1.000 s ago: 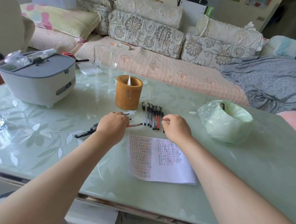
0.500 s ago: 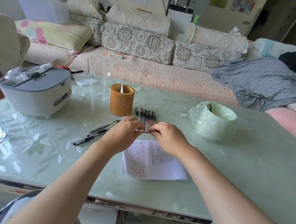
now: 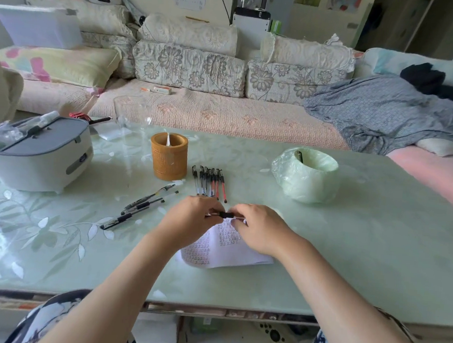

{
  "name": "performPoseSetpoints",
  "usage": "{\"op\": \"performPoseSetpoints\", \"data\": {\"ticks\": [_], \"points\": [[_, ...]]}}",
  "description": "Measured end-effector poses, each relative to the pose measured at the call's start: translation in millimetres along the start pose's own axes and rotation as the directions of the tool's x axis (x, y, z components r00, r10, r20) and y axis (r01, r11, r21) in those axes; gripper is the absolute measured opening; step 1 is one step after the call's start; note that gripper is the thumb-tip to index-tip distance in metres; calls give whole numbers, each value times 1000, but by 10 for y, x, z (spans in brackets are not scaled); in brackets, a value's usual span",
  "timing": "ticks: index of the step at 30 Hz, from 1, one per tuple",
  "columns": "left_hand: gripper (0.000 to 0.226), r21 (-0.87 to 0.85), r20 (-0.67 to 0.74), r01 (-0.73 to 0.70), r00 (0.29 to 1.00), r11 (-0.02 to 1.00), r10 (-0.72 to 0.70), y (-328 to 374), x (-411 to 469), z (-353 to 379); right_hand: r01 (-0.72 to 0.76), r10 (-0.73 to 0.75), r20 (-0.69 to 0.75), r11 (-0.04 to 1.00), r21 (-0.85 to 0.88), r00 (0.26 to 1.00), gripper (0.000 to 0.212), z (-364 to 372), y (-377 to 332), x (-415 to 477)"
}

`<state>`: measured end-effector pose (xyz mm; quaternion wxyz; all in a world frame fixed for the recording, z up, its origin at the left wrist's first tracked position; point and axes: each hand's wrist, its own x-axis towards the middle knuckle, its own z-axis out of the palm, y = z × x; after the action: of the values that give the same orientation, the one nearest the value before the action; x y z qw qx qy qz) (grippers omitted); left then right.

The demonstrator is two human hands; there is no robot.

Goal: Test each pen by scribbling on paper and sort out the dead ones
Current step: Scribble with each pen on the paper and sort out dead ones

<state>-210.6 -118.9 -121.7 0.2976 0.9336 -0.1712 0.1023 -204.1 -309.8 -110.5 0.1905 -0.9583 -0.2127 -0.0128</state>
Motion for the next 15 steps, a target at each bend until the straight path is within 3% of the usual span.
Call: {"op": "performPoseSetpoints", "data": {"ticks": [4, 8, 15], "points": [[20, -74, 10, -15, 1000, 997, 16, 78, 17, 96, -26, 26, 7, 1000, -10, 1000, 24, -5, 36, -46], [4, -102, 18, -61, 998, 993, 63, 78, 56, 132, -46, 45, -22, 997, -54, 999, 25, -71, 138, -67], [6, -198, 37, 14, 999, 980, -7, 114, 132, 222, -10, 9, 26, 1000, 29, 1000, 23, 42, 304, 20]]}}
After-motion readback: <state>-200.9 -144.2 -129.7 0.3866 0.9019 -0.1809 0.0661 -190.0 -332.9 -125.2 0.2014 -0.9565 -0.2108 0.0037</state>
